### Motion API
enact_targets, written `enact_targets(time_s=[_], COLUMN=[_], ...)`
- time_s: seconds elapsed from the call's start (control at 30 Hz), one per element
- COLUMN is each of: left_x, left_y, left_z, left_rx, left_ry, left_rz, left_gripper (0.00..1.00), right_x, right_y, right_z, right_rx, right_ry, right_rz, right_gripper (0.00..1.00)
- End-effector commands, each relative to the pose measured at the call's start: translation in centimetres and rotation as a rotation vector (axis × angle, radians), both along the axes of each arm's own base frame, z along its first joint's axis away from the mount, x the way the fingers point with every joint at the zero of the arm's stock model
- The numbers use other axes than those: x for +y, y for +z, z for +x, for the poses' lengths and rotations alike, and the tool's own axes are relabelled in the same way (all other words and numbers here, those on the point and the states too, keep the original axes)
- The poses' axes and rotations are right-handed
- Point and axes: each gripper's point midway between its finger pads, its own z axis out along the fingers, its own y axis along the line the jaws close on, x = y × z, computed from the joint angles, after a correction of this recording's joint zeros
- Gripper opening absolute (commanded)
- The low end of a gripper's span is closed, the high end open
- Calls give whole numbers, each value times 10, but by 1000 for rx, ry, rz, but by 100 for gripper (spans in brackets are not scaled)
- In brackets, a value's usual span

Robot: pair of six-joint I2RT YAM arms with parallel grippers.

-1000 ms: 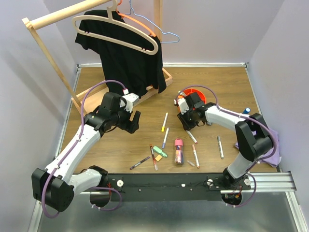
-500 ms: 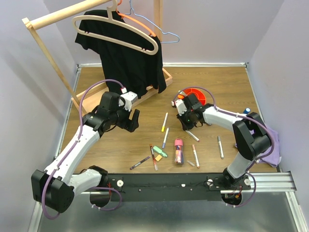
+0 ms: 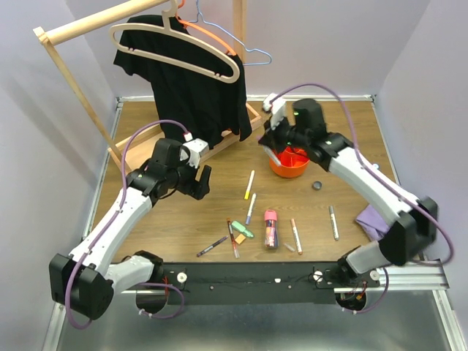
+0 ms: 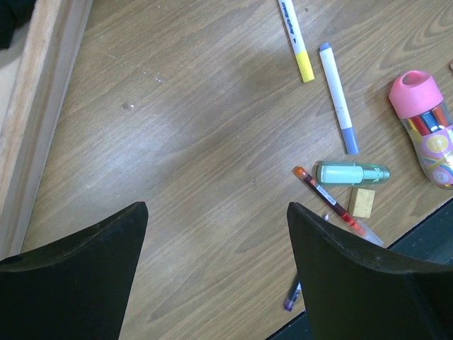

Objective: Sort the stationery into containers
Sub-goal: Pick up the pen from the center of the board, then place the pen in the storage box.

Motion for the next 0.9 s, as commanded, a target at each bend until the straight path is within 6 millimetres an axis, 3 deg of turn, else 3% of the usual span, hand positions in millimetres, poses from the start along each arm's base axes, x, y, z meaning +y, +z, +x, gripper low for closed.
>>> enact_targets(time_s=[0.0, 0.03, 0.23, 0.63, 0.87], left_x=[-9, -10, -14, -24, -31], left_y=[10, 11, 19, 20, 20], left_z=[13, 15, 29, 53, 67], left_rx=[-11, -11, -15, 5, 9], left_ry=[-35, -35, -47, -59, -64], left_rz=[-14, -14, 3, 15, 22], left_gripper=[88, 88, 88, 88, 88], right_x=[-16, -19, -47, -106, -113], right_y=[64, 86, 84, 32, -19], right_z=[28, 36, 70, 133, 137], right_rx=[-328, -417, -518, -483, -397], right_ry=[-89, -115, -261, -401, -399], right_rz=[149, 203, 242, 192, 151], right_gripper=[1, 1, 1, 1, 1])
